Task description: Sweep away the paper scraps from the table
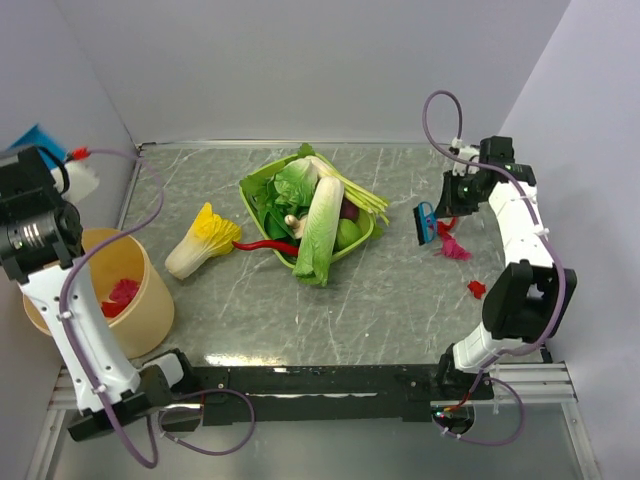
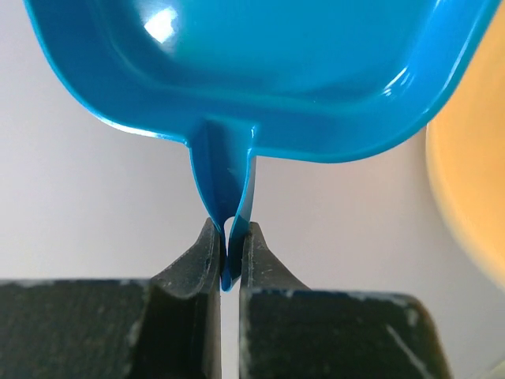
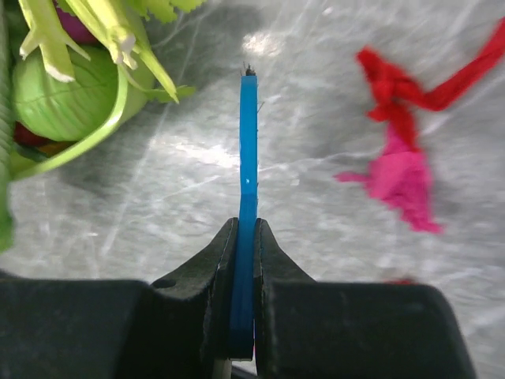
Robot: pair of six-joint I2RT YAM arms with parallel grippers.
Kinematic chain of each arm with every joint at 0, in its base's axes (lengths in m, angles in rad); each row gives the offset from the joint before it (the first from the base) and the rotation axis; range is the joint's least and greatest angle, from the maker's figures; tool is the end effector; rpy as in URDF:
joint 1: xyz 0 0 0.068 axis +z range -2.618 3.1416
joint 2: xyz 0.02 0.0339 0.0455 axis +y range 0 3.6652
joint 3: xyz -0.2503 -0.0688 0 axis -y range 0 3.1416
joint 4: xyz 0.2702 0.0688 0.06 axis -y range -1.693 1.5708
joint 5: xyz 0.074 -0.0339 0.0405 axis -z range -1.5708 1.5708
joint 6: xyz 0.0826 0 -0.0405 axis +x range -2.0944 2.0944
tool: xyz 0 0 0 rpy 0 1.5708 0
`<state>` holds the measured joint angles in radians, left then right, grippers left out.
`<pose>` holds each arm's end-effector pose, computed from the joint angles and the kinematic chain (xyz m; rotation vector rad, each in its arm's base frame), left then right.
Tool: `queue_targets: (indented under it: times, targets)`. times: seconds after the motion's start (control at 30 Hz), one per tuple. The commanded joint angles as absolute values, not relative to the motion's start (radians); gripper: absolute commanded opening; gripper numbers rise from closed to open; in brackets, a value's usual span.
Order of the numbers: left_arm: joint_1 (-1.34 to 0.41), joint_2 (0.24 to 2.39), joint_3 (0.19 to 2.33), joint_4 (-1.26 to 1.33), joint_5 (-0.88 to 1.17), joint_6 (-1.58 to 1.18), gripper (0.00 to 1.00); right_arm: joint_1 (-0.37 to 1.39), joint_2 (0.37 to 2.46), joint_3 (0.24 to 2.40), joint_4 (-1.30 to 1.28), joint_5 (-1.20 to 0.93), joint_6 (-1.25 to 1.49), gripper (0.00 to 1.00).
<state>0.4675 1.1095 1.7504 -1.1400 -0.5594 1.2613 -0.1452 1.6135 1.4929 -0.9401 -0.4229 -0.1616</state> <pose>0.1728 0.1364 0.4784 0.5480 2.3622 1.5254 0.3800 -0.0213 0.2603 -0.1632 2.5422 0.4382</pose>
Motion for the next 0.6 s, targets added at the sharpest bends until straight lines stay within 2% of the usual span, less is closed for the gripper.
queue_targets:
  times: [0.0, 0.13, 0.27, 0.37, 0.5, 0.57]
  targets:
    - [0.324, 1.170, 1.913, -1.123, -0.219, 1.053, 0.01, -0.158, 1.483, 1.540, -0.878, -0.339, -0.310, 0.00]
    - [0.076, 1.265, 2.043, -1.241, -0.149, 0.893, 0.01, -0.156, 1.462, 1.565, -0.804, -0.307, -0.610, 0.00]
    - [-0.156, 1.342, 2.066, -1.308, -0.068, 0.792, 0.01, -0.153, 1.462, 1.481, -0.674, -0.319, -1.086, 0.00]
    - [-0.352, 1.358, 2.020, -1.325, -0.038, 0.723, 0.01, -0.153, 1.498, 1.387, -0.545, -0.298, -1.391, 0.00]
    - [-0.662, 1.355, 1.936, -1.347, -0.037, 0.629, 0.01, -0.155, 1.587, 1.367, -0.488, -0.304, -1.632, 0.00]
    - [-0.742, 1.350, 1.902, -1.359, -0.029, 0.606, 0.01, -0.144, 1.635, 1.362, -0.465, -0.314, -1.716, 0.00]
